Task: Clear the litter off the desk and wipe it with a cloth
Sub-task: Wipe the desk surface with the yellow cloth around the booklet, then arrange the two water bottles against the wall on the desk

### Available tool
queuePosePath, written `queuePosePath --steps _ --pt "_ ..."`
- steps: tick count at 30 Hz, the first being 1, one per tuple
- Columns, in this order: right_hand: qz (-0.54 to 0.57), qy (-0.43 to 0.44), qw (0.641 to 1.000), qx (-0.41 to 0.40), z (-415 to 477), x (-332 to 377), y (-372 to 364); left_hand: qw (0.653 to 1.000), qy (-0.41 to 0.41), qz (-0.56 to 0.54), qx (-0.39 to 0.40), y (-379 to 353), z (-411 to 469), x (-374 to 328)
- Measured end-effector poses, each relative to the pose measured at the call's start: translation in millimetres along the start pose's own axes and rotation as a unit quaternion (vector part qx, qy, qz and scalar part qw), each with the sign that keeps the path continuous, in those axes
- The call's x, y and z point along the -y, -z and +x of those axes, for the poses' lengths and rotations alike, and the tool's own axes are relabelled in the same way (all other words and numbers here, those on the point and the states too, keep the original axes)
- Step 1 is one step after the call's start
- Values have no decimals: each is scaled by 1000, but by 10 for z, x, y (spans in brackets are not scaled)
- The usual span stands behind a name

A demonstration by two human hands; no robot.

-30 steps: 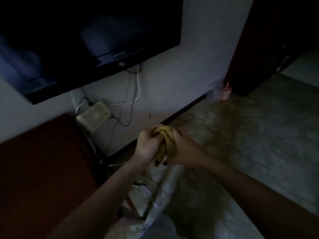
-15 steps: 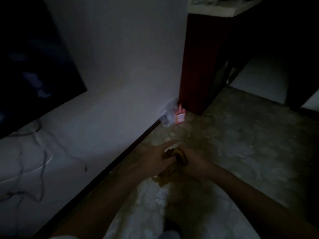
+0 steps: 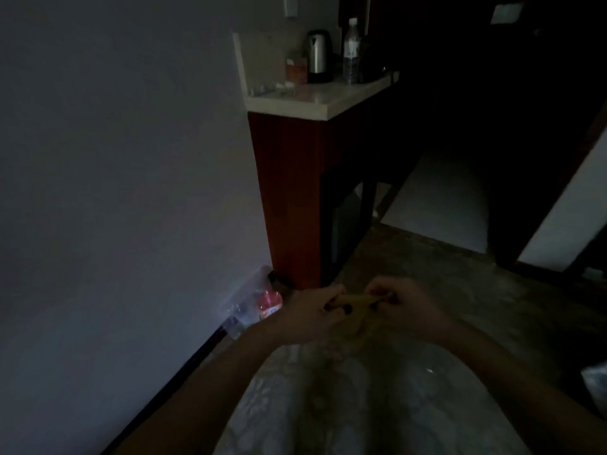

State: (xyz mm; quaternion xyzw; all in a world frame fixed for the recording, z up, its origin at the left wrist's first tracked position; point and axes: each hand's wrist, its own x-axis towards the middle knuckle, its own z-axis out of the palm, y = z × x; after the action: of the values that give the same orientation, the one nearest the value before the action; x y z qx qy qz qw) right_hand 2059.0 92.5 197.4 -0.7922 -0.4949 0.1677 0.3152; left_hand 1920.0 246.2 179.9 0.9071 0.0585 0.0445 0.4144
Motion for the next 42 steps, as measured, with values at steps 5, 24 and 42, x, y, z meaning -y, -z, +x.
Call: queuePosePath --steps 5,24,42 --pt "-14 37 999 5 1105 -543 585 994 31 -34 -97 339 1001 1" --pt "25 254 957 -140 5849 -919 2305 929 77 -183 -311 2945 4578 660" --pt "-103 394 913 -5 8556 -1039 2234 724 404 191 -525 3688 6184 1722"
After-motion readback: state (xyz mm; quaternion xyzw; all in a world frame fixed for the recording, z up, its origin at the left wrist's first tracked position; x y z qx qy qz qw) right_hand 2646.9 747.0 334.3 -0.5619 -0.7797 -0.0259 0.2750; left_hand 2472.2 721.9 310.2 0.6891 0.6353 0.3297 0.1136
